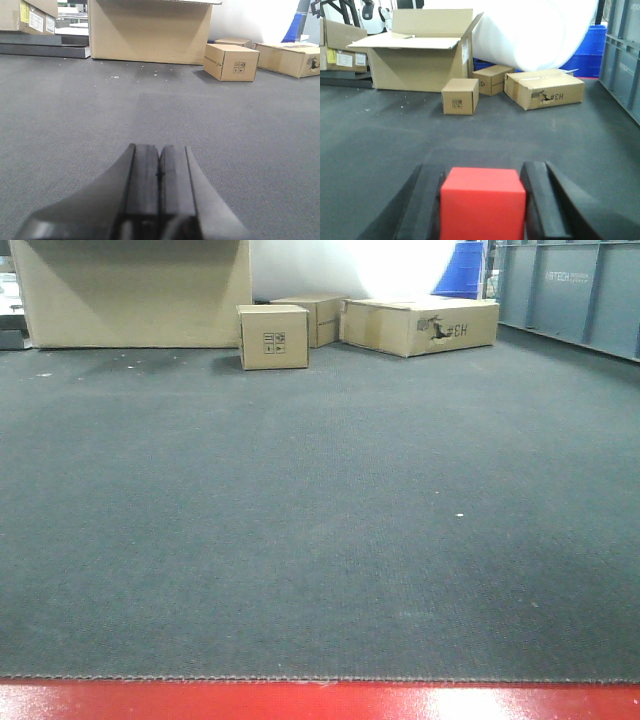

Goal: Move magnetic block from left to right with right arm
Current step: 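Turn and drive the base to the other grey table, then lower the red cube onto the table with the right gripper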

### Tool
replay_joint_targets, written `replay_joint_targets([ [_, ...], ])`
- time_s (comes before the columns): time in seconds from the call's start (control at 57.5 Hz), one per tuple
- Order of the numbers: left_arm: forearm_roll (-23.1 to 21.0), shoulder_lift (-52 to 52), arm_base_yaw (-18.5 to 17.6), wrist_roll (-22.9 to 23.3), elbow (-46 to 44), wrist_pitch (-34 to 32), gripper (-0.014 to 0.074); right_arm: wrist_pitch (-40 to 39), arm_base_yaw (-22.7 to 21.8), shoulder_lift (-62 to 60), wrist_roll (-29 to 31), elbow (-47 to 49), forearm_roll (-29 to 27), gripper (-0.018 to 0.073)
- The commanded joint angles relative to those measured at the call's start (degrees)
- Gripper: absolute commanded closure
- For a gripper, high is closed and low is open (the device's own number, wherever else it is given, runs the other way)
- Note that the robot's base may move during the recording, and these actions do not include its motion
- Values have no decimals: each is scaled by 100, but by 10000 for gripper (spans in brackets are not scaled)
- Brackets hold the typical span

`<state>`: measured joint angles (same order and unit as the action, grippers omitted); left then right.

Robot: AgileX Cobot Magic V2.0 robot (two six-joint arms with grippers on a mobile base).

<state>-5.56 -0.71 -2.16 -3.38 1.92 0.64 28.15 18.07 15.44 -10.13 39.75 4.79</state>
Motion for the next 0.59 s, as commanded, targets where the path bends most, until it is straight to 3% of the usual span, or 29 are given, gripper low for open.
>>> replay_joint_targets([
  [0.0,-26,-54,6,40,37,-523,722,-553,-8,526,44,519,-65,365],
  [0.139,-26,-54,6,40,37,-523,722,-336,144,1537,356,1226,-97,365],
  [0.4,-26,-54,6,40,37,-523,722,125,1293,3433,570,2319,-110,365],
  [0.574,-26,-54,6,40,37,-523,722,647,1578,4877,560,3078,-235,365],
])
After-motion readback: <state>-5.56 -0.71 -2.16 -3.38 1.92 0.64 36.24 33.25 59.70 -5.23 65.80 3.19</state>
